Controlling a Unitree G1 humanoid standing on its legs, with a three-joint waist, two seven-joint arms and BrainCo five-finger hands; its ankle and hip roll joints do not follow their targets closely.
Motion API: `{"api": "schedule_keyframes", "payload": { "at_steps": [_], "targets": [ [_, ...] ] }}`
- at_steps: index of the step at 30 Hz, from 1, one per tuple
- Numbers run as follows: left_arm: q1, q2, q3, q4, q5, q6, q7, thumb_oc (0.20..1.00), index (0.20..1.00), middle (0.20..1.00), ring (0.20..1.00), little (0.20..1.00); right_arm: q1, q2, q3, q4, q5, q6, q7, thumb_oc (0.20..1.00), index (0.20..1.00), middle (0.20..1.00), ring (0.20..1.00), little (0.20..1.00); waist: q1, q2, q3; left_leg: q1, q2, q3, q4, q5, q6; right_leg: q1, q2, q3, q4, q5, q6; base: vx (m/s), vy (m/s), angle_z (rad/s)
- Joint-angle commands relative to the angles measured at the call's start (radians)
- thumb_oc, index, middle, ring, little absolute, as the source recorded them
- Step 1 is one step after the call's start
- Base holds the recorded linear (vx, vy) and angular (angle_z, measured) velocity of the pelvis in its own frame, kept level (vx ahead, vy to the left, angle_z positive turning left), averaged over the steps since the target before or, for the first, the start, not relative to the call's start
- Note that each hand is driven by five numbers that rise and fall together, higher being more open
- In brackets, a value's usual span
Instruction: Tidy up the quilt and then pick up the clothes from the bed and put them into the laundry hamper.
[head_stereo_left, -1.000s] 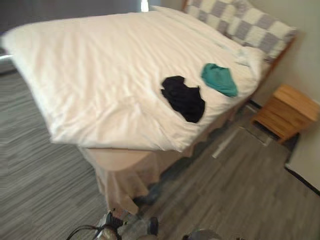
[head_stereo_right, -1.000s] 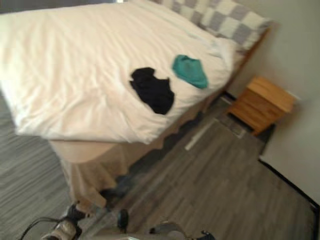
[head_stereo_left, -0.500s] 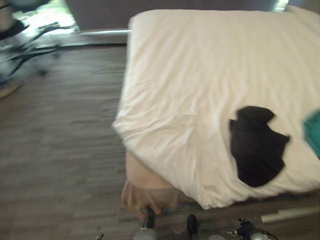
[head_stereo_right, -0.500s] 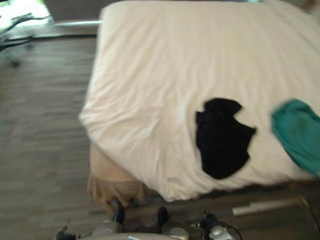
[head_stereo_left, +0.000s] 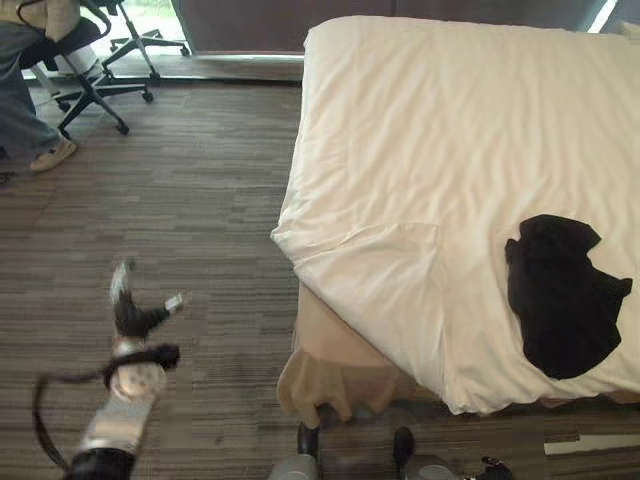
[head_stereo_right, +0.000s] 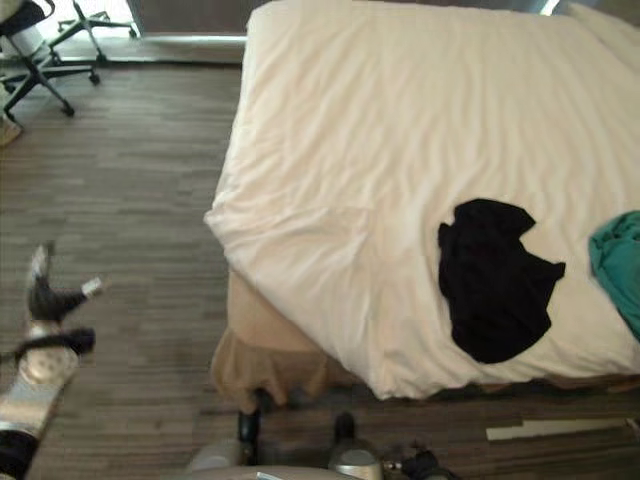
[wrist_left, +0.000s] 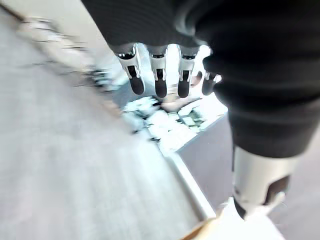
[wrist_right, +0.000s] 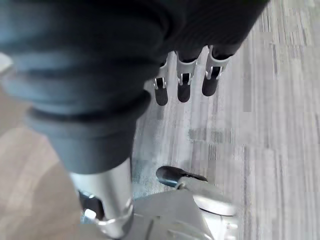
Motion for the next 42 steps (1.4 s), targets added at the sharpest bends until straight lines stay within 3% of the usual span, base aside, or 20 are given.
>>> {"api": "schedule_keyframes", "payload": {
  "at_steps": [1, 4, 5, 7, 8, 9, 11, 18, 19, 20, 22, 26, 29, 30, 31, 32, 33, 34, 36, 42],
  "targets": [
    [-0.064, -0.006, -0.004, -0.019, 0.119, -0.060, 0.008, 1.000, 1.000, 1.000, 1.000, 1.000, 0.004, -0.040, 0.022, 0.066, -0.004, 0.003, 0.031, 1.000, 1.000, 1.000, 1.000, 1.000, -0.019, 0.029, -0.051, 0.057, 0.117, -0.027, 0.063, -0.076, -0.064, -0.026, -0.009, -0.012, 0.034, -0.080, 0.060, 0.06, 0.024, -0.25],
    [-0.241, 0.016, -0.166, -0.005, 0.212, -0.046, -0.046, 1.000, 1.000, 1.000, 1.000, 1.000, -0.008, -0.054, 0.060, 0.084, -0.044, 0.016, 0.063, 1.000, 1.000, 1.000, 1.000, 1.000, -0.065, 0.039, -0.063, 0.086, 0.114, 0.006, 0.054, -0.089, -0.060, -0.027, -0.012, 0.014, 0.034, -0.078, 0.064, 0.08, 0.047, -0.14],
    [-0.357, 0.028, -0.299, 0.027, 0.322, -0.021, -0.066, 1.000, 1.000, 1.000, 1.000, 1.000, -0.019, -0.071, 0.083, 0.082, -0.060, 0.018, 0.063, 1.000, 1.000, 1.000, 1.000, 1.000, -0.098, 0.043, -0.063, 0.093, 0.112, 0.021, 0.054, -0.097, -0.056, -0.036, -0.012, 0.030, 0.039, -0.074, 0.068, 0.05, 0.040, -0.32],
    [-0.432, 0.025, -0.379, 0.064, 0.379, -0.009, -0.066, 1.000, 1.000, 1.000, 1.000, 1.000, -0.025, -0.076, 0.088, 0.078, -0.066, 0.016, 0.060, 1.000, 1.000, 1.000, 1.000, 1.000, -0.106, 0.046, -0.060, 0.095, 0.112, 0.032, 0.054, -0.100, -0.056, -0.045, -0.013, 0.037, 0.043, -0.073, 0.070, 0.01, 0.042, -0.30],
    [-0.556, 0.021, -0.517, 0.136, 0.495, 0.023, -0.076, 1.000, 1.000, 1.000, 1.000, 1.000, -0.030, -0.090, 0.109, 0.059, -0.073, 0.010, 0.053, 1.000, 1.000, 1.000, 1.000, 1.000, -0.138, 0.050, -0.057, 0.098, 0.111, 0.048, 0.057, -0.105, -0.054, -0.063, -0.011, 0.052, 0.053, -0.070, 0.074, 0.00, 0.043, -0.30],
    [-0.567, 0.017, -0.527, 0.146, 0.497, 0.021, -0.072, 1.000, 1.000, 1.000, 1.000, 1.000, -0.030, -0.088, 0.105, 0.058, -0.073, 0.010, 0.053, 1.000, 1.000, 1.000, 1.000, 1.000, -0.133, 0.050, -0.056, 0.097, 0.111, 0.049, 0.057, -0.106, -0.053, -0.065, -0.011, 0.053, 0.054, -0.071, 0.074, 0.00, 0.041, -0.31],
    [-0.712, -0.036, -0.675, 0.306, 0.598, 0.074, -0.087, 1.000, 1.000, 1.000, 1.000, 1.000, -0.029, -0.104, 0.119, 0.038, -0.072, 0.003, 0.036, 1.000, 1.000, 1.000, 1.000, 1.000, -0.172, 0.054, -0.048, 0.092, 0.110, 0.071, 0.068, -0.113, -0.051, -0.093, -0.007, 0.078, 0.070, -0.068, 0.078, -0.01, 0.034, -0.33],
    [-0.889, -0.142, -0.818, 0.556, 0.652, 0.120, -0.119, 1.000, 1.000, 1.000, 1.000, 1.000, -0.066, -0.123, 0.123, 0.039, -0.050, 0.002, 0.007, 1.000, 1.000, 1.000, 1.000, 1.000, -0.201, 0.047, -0.002, 0.009, 0.110, 0.093, 0.138, -0.129, -0.045, -0.210, 0.004, 0.122, 0.122, -0.056, 0.080, -0.09, 0.020, -0.29],
    [-0.901, -0.157, -0.832, 0.602, 0.662, 0.130, -0.125, 0.950, 0.950, 0.950, 0.950, 0.950, -0.073, -0.124, 0.123, 0.043, -0.042, 0.004, 0.003, 1.000, 1.000, 1.000, 1.000, 1.000, -0.204, 0.046, 0.003, -0.005, 0.110, 0.095, 0.149, -0.130, -0.045, -0.224, 0.005, 0.126, 0.130, -0.055, 0.081, -0.12, 0.012, -0.08],
    [-0.909, -0.172, -0.852, 0.650, 0.680, 0.135, -0.144, 0.558, 0.558, 0.558, 0.558, 0.558, -0.081, -0.126, 0.126, 0.047, -0.034, 0.005, 0.002, 1.000, 1.000, 1.000, 1.000, 1.000, -0.208, 0.044, 0.009, -0.014, 0.111, 0.095, 0.156, -0.130, -0.045, -0.233, 0.006, 0.129, 0.135, -0.054, 0.080, -0.07, 0.008, -0.03],
    [-0.882, -0.213, -0.877, 0.740, 0.703, 0.138, -0.182, 0.200, 0.200, 0.200, 0.200, 0.200, -0.097, -0.133, 0.111, 0.063, -0.004, 0.006, -0.004, 1.000, 1.000, 1.000, 1.000, 1.000, -0.205, 0.042, 0.009, -0.030, 0.112, 0.098, 0.172, -0.134, -0.043, -0.242, 0.007, 0.129, 0.144, -0.056, 0.080, -0.05, 0.014, -0.03],
    [-0.784, -0.231, -0.828, 0.738, 0.655, 0.133, -0.204, 0.200, 0.200, 0.200, 0.200, 0.200, -0.116, -0.155, 0.050, 0.043, 0.062, 0.004, -0.025, 1.000, 1.000, 1.000, 1.000, 1.000, -0.197, 0.040, 0.001, -0.020, 0.113, 0.095, 0.162, -0.132, -0.042, -0.223, 0.005, 0.127, 0.137, -0.057, 0.078, 0.00, 0.000, 0.00],
    [-0.585, -0.219, -0.744, 0.654, 0.582, 0.108, -0.230, 0.200, 0.200, 0.200, 0.200, 0.200, -0.113, -0.205, -0.039, 0.002, 0.124, 0.001, -0.049, 1.000, 1.000, 1.000, 1.000, 1.000, -0.182, 0.040, -0.013, 0.004, 0.111, 0.086, 0.142, -0.127, -0.041, -0.189, 0.002, 0.114, 0.124, -0.058, 0.075, 0.01, 0.002, -0.01],
    [-0.431, -0.196, -0.687, 0.607, 0.549, 0.083, -0.249, 0.200, 0.200, 0.200, 0.200, 0.200, -0.118, -0.268, -0.085, -0.046, 0.099, -0.007, -0.068, 1.000, 1.000, 1.000, 1.000, 1.000, -0.162, 0.037, -0.019, 0.020, 0.109, 0.081, 0.124, -0.123, -0.039, -0.169, 0.000, 0.104, 0.115, -0.058, 0.075, 0.00, 0.000, 0.00],
    [-0.423, -0.195, -0.683, 0.600, 0.549, 0.084, -0.252, 0.200, 0.200, 0.200, 0.200, 0.200, -0.114, -0.270, -0.083, -0.049, 0.097, -0.006, -0.067, 1.000, 1.000, 1.000, 1.000, 1.000, -0.165, 0.039, -0.021, 0.024, 0.109, 0.081, 0.121, -0.123, -0.039, -0.165, 0.000, 0.103, 0.113, -0.058, 0.075, 0.00, 0.000, 0.00],
    [-0.235, -0.183, -0.594, 0.571, 0.526, 0.069, -0.269, 0.580, 0.580, 0.580, 0.580, 0.580, -0.105, -0.361, -0.105, -0.193, -0.032, -0.006, -0.107, 1.000, 1.000, 1.000, 1.000, 1.000, -0.139, 0.032, -0.028, 0.041, 0.109, 0.072, 0.103, -0.110, -0.038, -0.142, -0.002, 0.092, 0.101, -0.050, 0.074, 0.02, 0.001, 0.03],
    [-0.233, -0.183, -0.593, 0.570, 0.526, 0.069, -0.269, 0.871, 0.871, 0.871, 0.871, 0.871, -0.103, -0.361, -0.104, -0.195, -0.032, -0.004, -0.107, 1.000, 1.000, 1.000, 1.000, 1.000, -0.140, 0.034, -0.033, 0.045, 0.109, 0.072, 0.099, -0.116, -0.038, -0.138, -0.002, 0.091, 0.098, -0.056, 0.075, 0.00, 0.000, 0.00],
    [-0.171, -0.203, -0.547, 0.602, 0.510, 0.071, -0.273, 1.000, 1.000, 1.000, 1.000, 1.000, -0.103, -0.415, -0.116, -0.267, -0.087, -0.009, -0.117, 1.000, 1.000, 1.000, 1.000, 1.000, -0.131, 0.029, -0.037, 0.052, 0.109, 0.069, 0.091, -0.114, -0.037, -0.131, -0.002, 0.087, 0.093, -0.055, 0.075, 0.02, 0.015, 0.05],
    [-0.035, -0.303, -0.456, 0.882, 0.506, 0.125, -0.251, 1.000, 1.000, 1.000, 1.000, 1.000, -0.126, -0.565, -0.173, -0.466, -0.218, 0.006, -0.151, 1.000, 1.000, 1.000, 1.000, 1.000, -0.102, 0.012, -0.041, 0.060, 0.111, 0.058, 0.077, -0.098, -0.036, -0.115, -0.001, 0.074, 0.083, -0.045, 0.074, -0.03, 0.004, 0.05],
    [0.154, -0.366, -0.348, 1.175, 0.650, 0.217, -0.286, 1.000, 1.000, 1.000, 1.000, 1.000, -0.185, -0.677, -0.235, -0.807, -0.285, -0.034, -0.158, 1.000, 1.000, 1.000, 1.000, 1.000, -0.041, -0.003, -0.054, 0.077, 0.122, 0.048, 0.064, -0.106, -0.037, -0.091, 0.003, 0.054, 0.069, -0.053, 0.074, 0.01, 0.013, -0.01]
  ]
}}
